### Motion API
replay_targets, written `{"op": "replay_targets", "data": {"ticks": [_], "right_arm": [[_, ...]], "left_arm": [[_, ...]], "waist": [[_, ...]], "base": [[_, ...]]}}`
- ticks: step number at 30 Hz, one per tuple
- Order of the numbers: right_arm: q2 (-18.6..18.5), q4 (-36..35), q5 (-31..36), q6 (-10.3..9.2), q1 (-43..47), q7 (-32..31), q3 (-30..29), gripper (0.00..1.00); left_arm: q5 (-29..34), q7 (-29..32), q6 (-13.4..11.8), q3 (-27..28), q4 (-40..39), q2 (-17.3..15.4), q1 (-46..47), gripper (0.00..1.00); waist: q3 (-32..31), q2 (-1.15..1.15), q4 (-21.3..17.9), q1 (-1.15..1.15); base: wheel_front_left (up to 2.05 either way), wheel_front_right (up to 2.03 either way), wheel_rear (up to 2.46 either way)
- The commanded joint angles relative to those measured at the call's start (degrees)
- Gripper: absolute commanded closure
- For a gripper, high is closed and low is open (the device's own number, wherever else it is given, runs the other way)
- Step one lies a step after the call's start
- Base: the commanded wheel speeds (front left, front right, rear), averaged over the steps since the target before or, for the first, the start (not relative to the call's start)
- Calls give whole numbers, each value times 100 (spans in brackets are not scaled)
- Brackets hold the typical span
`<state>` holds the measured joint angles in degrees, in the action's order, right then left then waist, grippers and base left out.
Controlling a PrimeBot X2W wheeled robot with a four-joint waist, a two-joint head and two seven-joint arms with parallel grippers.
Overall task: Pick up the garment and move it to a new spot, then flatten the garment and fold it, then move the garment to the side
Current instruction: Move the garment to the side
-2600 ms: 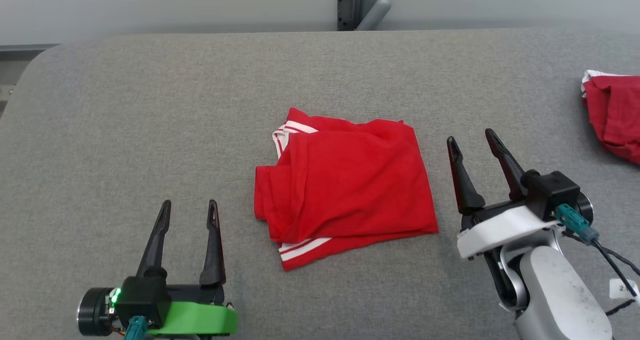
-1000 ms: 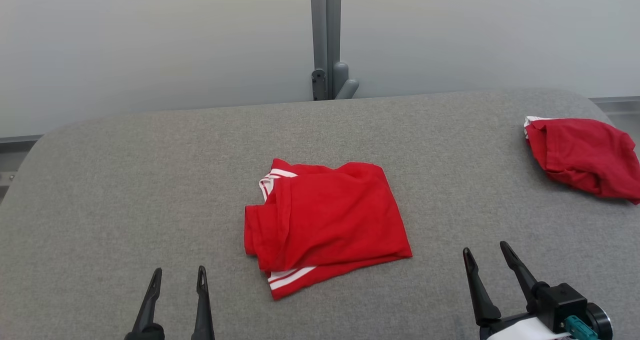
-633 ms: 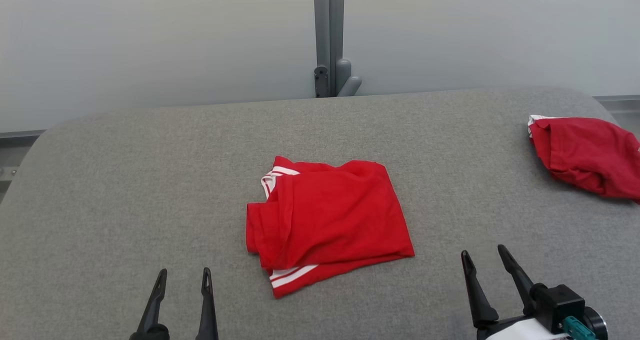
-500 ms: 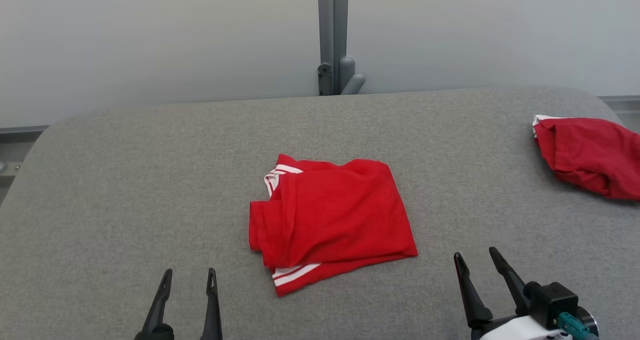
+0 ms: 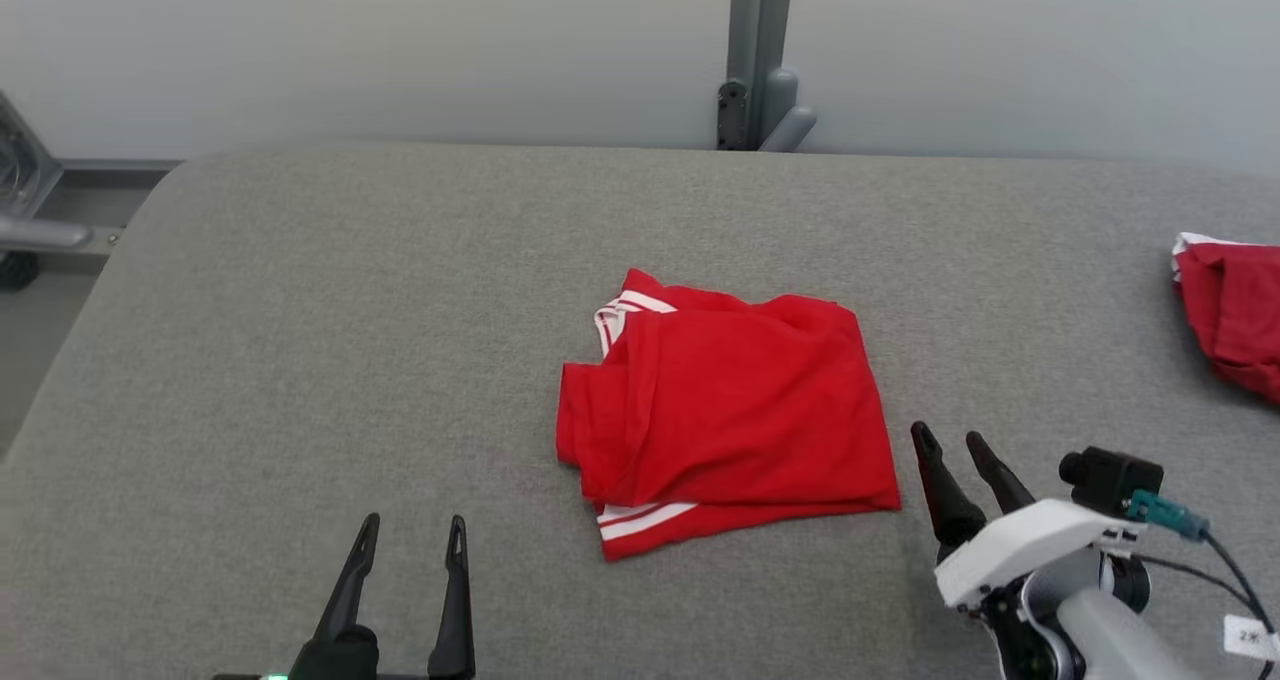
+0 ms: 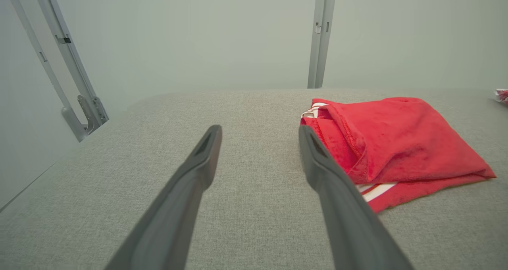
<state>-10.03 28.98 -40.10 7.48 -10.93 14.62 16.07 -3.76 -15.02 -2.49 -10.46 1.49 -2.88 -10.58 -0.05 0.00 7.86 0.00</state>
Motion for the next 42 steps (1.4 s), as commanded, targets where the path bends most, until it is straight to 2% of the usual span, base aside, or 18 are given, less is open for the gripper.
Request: {"op": "replay_targets", "data": {"ticks": [1,6,12,17,23,24,25,26,27,31,35,42], "right_arm": [[-119,73,-307,1,-206,-111,90,0],[-761,169,-1579,1,-748,-659,559,0],[-1349,238,-2661,1,-1127,-1480,891,0],[-1570,294,-3279,1,-1350,-2019,1039,0],[-1626,338,-3622,-4,-1490,-2226,1248,0],[-1634,336,-3668,-6,-1501,-2265,1292,13],[-1644,333,-3709,-6,-1509,-2296,1333,53],[-1660,319,-3740,-6,-1519,-2307,1371,79],[-1674,300,-3782,-6,-1522,-2326,1406,100],[-1802,203,-3843,-6,-1577,-2314,1524,100],[-1942,63,-3759,-6,-1635,-2044,1606,100],[-2005,-274,-3565,-4,-1829,-1606,1957,100]], "left_arm": [[-35,-11,-22,-16,-11,-5,136,0],[-161,-11,-111,-137,-45,-4,326,0],[-475,-11,-204,-257,-131,-3,541,0],[-571,-11,-264,-335,-162,-4,707,0],[-778,-11,-303,-336,-124,-4,865,0],[-815,-11,-297,-337,-120,-4,898,0],[-881,-11,-303,-330,-127,-4,927,0],[-902,-11,-309,-325,-130,-4,943,0],[-916,-11,-312,-323,-132,-4,961,0],[-979,-11,-305,-300,-162,-4,1020,0],[-1068,-11,-297,-256,-177,-4,1025,0],[-844,-11,-178,-133,-223,-4,1072,0]], "waist": [[285,0,319,0],[584,0,659,0],[916,0,924,0],[1166,0,1007,0],[1350,0,1032,0],[1369,0,1037,0],[1385,0,1042,0],[1401,0,1043,0],[1415,0,1042,0],[1441,0,974,0],[1411,0,812,0],[1384,0,168,0]], "base": [[0,0,0],[0,0,0],[0,0,0],[0,0,0],[0,0,0],[0,0,0],[0,0,0],[0,0,0],[0,0,0],[0,0,0],[0,0,0],[0,0,0]]}}
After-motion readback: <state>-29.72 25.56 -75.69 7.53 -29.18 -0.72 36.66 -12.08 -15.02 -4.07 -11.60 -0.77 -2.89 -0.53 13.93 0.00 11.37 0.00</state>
